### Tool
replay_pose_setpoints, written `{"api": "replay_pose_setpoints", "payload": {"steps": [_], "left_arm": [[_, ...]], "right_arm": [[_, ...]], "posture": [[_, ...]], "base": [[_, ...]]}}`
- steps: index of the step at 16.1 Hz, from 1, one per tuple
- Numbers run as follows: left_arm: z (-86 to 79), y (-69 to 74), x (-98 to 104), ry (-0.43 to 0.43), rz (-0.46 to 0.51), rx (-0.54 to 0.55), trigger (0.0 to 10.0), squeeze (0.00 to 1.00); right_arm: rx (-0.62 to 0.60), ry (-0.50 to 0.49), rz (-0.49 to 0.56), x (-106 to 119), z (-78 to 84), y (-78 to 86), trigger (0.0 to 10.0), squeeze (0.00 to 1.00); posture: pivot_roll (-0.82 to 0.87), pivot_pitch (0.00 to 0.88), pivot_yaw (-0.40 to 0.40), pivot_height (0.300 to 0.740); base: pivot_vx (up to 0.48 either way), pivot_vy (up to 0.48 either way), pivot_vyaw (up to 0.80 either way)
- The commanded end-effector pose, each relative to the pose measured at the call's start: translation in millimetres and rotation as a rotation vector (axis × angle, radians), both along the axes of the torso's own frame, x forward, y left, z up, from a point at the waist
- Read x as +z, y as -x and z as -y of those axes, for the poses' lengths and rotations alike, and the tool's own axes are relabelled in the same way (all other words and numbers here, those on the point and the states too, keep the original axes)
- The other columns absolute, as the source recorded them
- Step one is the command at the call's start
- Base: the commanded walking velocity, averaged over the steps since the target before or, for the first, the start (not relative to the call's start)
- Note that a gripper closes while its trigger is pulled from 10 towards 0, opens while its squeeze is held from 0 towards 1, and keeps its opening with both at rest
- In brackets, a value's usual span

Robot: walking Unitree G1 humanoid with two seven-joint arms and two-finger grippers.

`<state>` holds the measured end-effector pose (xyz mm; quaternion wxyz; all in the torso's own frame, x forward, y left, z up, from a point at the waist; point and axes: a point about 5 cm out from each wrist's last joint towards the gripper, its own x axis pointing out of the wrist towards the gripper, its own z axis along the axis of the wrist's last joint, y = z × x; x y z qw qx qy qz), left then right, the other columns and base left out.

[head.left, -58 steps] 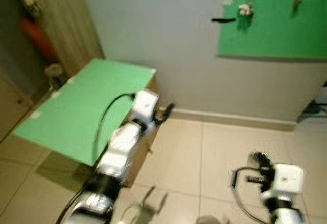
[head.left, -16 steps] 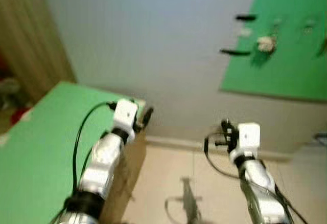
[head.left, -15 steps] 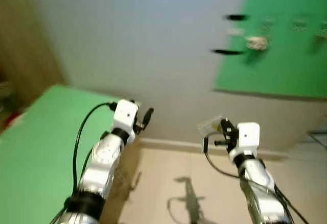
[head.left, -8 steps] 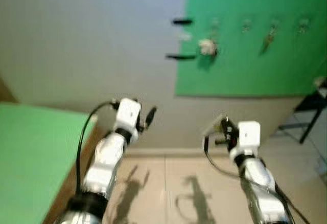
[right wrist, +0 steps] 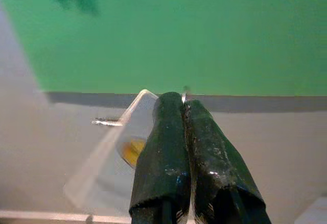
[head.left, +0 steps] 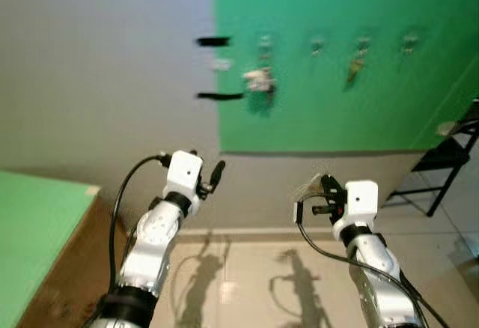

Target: Hang keys on a hook

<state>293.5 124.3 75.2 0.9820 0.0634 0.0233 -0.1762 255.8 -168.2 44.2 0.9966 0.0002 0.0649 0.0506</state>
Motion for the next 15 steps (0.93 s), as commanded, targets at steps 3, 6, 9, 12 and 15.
{"api": "replay_pose_setpoints", "payload": {"steps": [3, 6, 9, 12, 15], "left_arm": [[7.9, 0.7, 1.3, 0.004, -0.002, -0.018, 10.0, 0.0], [10.4, 2.6, -0.4, 0.01, -0.02, -0.041, 10.0, 0.0], [14.4, 2.2, 4.3, 0.012, 0.004, -0.055, 10.0, 0.0], [14.1, 1.1, 5.4, 0.012, 0.006, -0.06, 10.0, 0.0], [14.3, -0.3, 6.6, 0.002, 0.01, -0.06, 10.0, 0.0]], "right_arm": [[-0.036, 0.016, 0.007, 3.2, 11.2, 0.6, 10.0, 0.0], [-0.052, 0.012, 0.016, 6.0, 13.1, 1.0, 10.0, 0.0], [-0.051, 0.01, 0.016, 6.1, 11.9, 1.2, 10.0, 0.0], [-0.021, -0.062, 0.056, 19.3, 3.5, -5.9, 10.0, 0.0], [0.029, -0.074, 0.109, 44.9, -1.9, -22.6, 10.0, 0.0]], "posture": [[-0.09, 0.003, -0.006, 0.722], [-0.1, 0.011, 0.002, 0.722], [-0.1, 0.009, 0.009, 0.722], [-0.1, 0.004, 0.014, 0.722], [-0.1, 0.0, 0.023, 0.722]], "base": [[0.328, -0.347, 0.0], [0.0, 0.0, 0.0], [0.326, 0.331, 0.0], [0.42, 0.09, 0.0], [0.431, 0.0, 0.0]]}}
